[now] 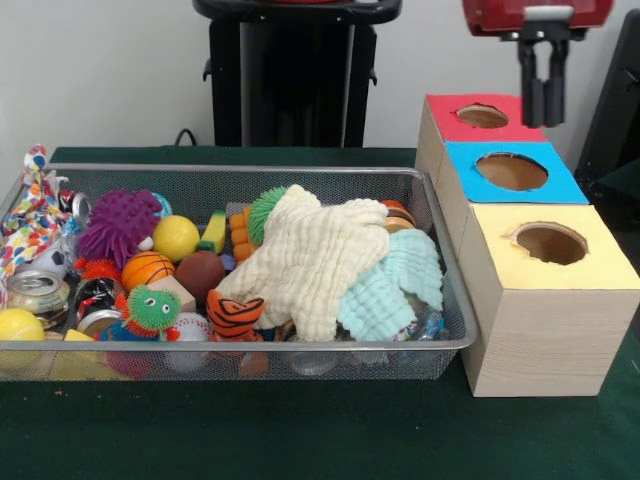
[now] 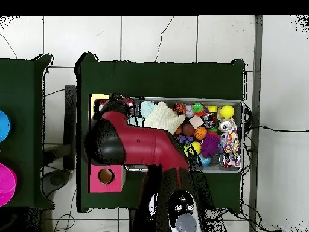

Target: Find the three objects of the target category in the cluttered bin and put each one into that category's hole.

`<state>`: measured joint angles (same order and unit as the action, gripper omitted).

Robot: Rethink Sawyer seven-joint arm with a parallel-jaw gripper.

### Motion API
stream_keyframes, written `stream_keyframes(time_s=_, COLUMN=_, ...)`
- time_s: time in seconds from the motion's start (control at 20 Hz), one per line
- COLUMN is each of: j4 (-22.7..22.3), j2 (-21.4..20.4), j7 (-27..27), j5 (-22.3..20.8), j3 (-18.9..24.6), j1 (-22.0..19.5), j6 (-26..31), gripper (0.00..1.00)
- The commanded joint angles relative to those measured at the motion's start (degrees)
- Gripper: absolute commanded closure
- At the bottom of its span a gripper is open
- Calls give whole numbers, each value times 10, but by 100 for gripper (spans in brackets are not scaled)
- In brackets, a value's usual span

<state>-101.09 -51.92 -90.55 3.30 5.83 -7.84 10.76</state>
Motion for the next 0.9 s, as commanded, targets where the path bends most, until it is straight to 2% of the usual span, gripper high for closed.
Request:
stream_keyframes(time_s=0.05, j4=-84, j2=-12, j7=-4, j5=-46, j3=28, j1=-72, j6=59, gripper=100)
stream_keyframes(time_s=0.4, j4=-114, j2=-11, j7=34, j5=-103, j3=84, j1=-161, j6=32, gripper=100)
stream_keyframes(time_s=0.65, j4=-111, j2=-2, j7=41, j5=-142, j3=111, j1=-203, j6=34, gripper=100)
stream_keyframes(time_s=0.9, j4=-97, j2=14, j7=50, j5=-196, j3=118, j1=-233, j6=24, gripper=100)
